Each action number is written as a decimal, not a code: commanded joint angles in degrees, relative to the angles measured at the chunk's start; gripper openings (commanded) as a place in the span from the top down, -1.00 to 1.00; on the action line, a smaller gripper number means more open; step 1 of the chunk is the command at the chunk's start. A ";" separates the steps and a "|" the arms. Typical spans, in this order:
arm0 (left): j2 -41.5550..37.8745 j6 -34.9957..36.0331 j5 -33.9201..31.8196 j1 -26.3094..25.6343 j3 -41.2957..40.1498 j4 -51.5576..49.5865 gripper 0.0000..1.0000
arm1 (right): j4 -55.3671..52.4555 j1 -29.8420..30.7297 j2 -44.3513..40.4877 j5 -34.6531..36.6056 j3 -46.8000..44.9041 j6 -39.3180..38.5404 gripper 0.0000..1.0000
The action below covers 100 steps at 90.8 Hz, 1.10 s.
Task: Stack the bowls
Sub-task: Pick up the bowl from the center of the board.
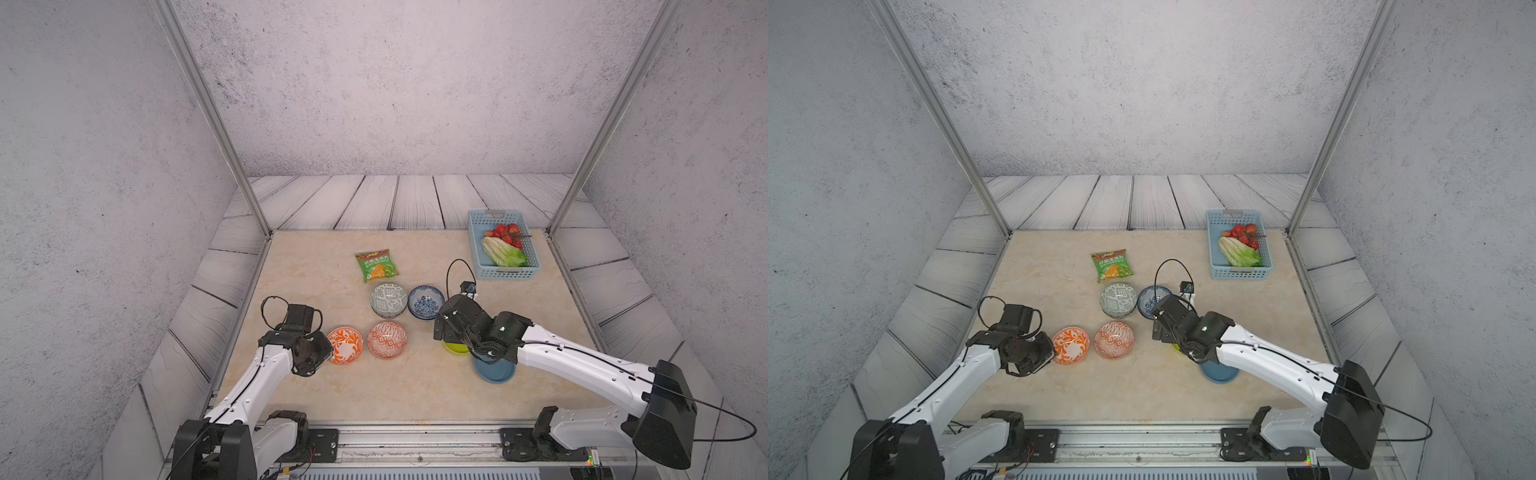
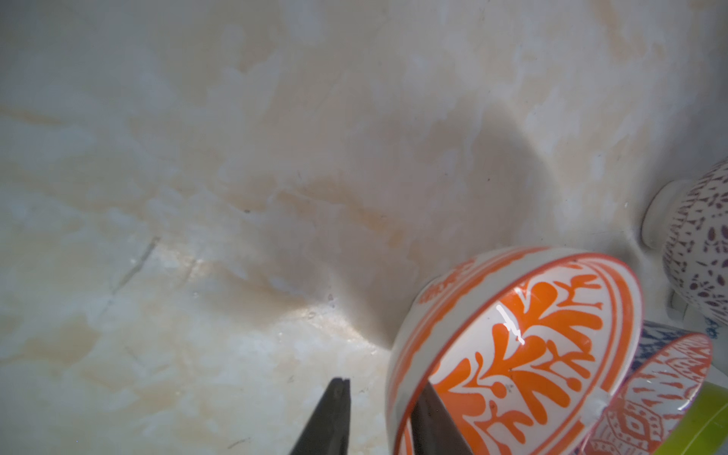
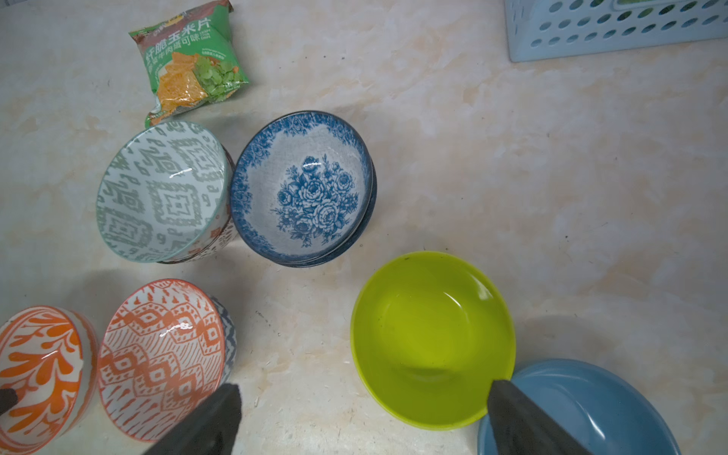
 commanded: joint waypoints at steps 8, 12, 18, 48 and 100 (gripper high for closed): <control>-0.19 0.99 -0.60 -0.62 1.54 0.45 0.69 | -0.33 -0.14 0.07 0.11 0.40 -0.48 -0.97; -0.44 1.02 -0.64 -0.71 1.57 0.35 0.78 | -0.25 -0.15 0.12 0.06 0.32 -0.48 -0.97; -0.95 0.91 -0.78 -0.80 1.55 0.05 0.91 | -0.20 -0.15 -0.02 0.04 0.29 -0.48 -0.97; -8.05 -0.02 -4.19 -0.64 8.18 -10.57 1.00 | 0.71 -0.15 -0.84 -0.11 -0.72 -0.05 -0.97; -10.03 -8.56 -0.38 -15.60 13.13 -3.76 1.00 | 2.75 -0.11 -3.03 0.58 -3.01 1.27 -0.98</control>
